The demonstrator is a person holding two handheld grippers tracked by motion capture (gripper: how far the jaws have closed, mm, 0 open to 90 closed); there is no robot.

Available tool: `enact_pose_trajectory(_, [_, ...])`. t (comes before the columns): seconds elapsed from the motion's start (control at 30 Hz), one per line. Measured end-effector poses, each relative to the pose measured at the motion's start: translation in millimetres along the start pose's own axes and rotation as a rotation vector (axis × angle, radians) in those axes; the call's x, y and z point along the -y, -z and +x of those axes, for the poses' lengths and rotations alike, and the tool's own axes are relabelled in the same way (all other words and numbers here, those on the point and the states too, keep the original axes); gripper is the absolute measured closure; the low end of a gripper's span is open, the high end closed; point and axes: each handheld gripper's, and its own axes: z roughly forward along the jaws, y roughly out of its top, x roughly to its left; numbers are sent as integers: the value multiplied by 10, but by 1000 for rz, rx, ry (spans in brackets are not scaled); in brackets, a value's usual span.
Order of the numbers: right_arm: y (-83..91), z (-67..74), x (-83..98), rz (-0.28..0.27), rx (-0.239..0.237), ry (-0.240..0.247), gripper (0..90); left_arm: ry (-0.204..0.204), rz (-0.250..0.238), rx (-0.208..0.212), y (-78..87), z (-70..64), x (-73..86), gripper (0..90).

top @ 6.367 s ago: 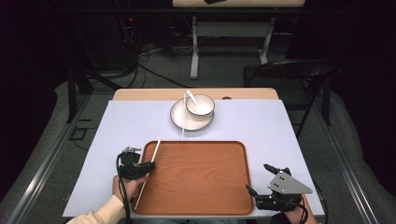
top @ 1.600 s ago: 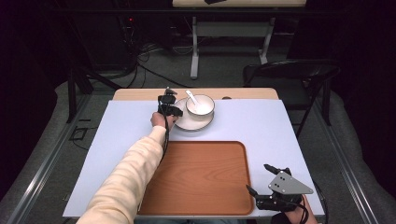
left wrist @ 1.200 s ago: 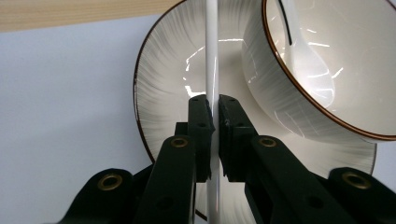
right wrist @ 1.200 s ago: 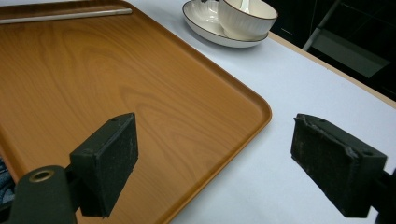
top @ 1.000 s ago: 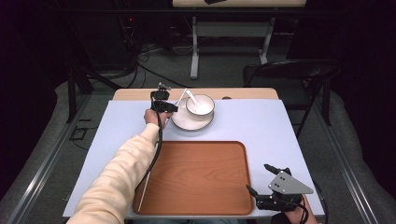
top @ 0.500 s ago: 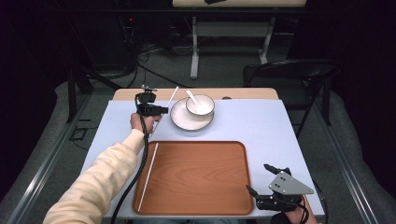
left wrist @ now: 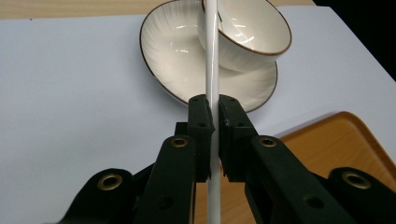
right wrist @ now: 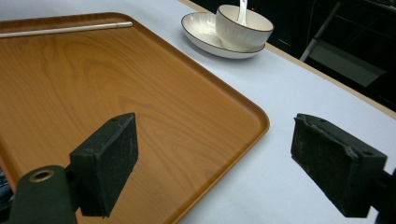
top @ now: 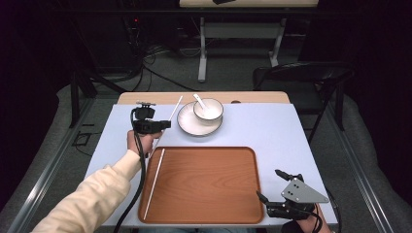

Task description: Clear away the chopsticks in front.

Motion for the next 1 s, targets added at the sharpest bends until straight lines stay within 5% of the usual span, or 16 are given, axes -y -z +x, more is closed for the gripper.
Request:
enact_pose_trajectory(0.47, [-2, 21, -12, 6, -2, 11, 144, 22, -28, 71, 383, -146, 577, 843])
enact_pose_trajectory(0.6, [-5, 21, -15, 8, -3, 12, 143, 56, -27, 79, 430, -149, 803, 843])
enact_pose_trajectory(1.0, [-9, 22, -16, 14, -4, 11, 143, 166, -1, 27, 402, 29, 1250, 842])
